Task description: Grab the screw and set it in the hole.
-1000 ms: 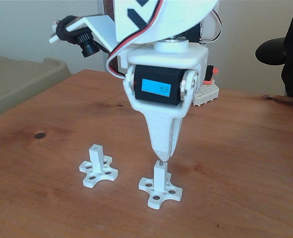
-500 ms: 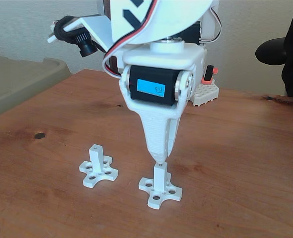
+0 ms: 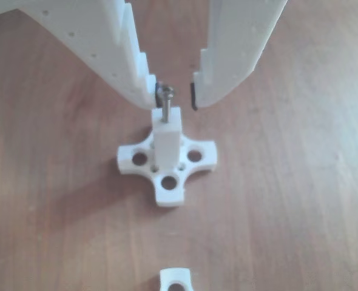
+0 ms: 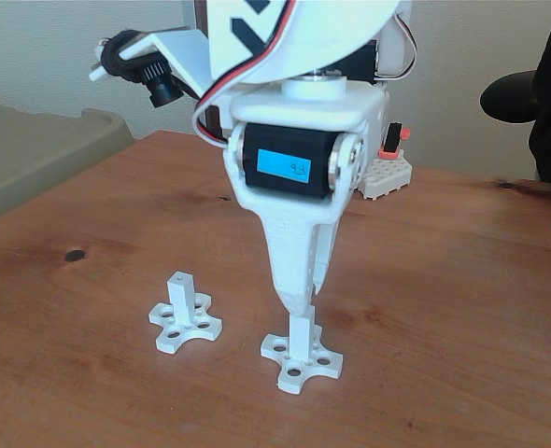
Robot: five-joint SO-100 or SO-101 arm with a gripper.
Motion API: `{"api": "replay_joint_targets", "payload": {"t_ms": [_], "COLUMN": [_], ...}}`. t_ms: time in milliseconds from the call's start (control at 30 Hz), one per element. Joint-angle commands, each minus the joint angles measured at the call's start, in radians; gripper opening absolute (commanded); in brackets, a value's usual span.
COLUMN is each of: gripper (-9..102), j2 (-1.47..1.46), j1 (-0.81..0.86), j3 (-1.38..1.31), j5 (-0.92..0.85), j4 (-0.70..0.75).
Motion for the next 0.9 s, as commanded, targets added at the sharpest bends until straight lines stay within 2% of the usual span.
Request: {"api": "replay_joint_targets", "payload": {"t_ms": [0,633,767,867], "gripper": [6,8,4,-4], "j2": [0.109,0.236,0.311,0.377], "j1": [0.018,0.101,0.120,0.123], "j3": [-0.015,0.026,0.069,0.129], "j5": [0.012,-0.014,-0.040,-0.080], "j4": [0.031,0.041,0.034,0.029]}}
